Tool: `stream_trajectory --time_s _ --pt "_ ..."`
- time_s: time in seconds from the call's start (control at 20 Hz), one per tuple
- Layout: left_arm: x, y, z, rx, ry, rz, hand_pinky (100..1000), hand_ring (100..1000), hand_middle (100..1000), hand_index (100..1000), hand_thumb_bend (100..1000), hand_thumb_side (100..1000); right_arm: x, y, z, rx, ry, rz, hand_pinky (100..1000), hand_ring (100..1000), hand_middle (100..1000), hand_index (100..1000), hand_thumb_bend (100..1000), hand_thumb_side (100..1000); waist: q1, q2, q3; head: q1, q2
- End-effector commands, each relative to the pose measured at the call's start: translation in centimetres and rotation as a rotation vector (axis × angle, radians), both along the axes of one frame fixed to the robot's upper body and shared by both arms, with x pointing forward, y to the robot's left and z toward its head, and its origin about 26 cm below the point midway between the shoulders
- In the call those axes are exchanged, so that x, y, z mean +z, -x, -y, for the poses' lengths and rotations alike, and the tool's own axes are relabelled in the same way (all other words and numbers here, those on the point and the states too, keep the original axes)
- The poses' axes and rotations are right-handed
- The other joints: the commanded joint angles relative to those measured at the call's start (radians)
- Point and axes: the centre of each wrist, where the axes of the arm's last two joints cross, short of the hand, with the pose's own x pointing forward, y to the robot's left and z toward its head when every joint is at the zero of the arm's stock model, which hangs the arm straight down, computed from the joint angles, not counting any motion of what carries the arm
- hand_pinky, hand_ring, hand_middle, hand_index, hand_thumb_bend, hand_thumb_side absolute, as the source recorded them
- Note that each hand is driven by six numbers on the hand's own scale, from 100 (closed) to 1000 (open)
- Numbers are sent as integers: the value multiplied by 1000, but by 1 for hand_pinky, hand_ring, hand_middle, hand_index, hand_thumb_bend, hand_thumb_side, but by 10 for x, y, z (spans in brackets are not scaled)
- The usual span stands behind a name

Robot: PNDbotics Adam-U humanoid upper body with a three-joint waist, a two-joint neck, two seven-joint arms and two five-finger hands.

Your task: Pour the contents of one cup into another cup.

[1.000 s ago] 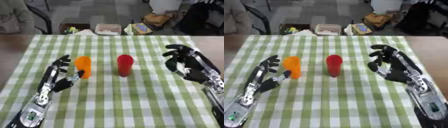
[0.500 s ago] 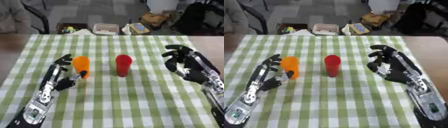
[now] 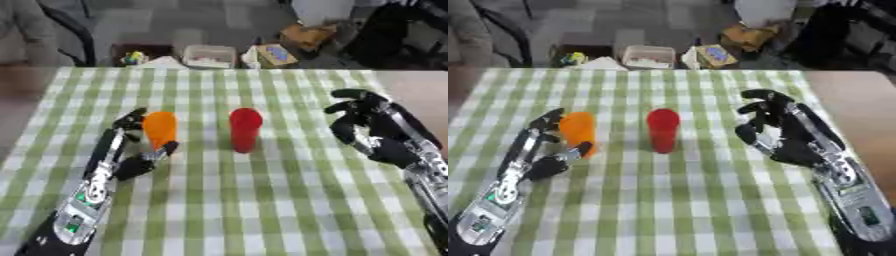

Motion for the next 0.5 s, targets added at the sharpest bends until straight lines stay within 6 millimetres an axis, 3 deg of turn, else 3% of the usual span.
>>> stream_trajectory --time_s 0.05,0.5 --pt "13 -4 2 -2 -1 41 674 773 739 935 642 535 12 0 0 12 0 33 590 753 305 834 522 463 -1 -16 -4 2 -13" --pt "17 -6 6 -18 -2 55 673 770 723 935 645 534 13 0 -1 15 -1 36 590 753 304 834 523 464 1 -10 -18 3 -15"
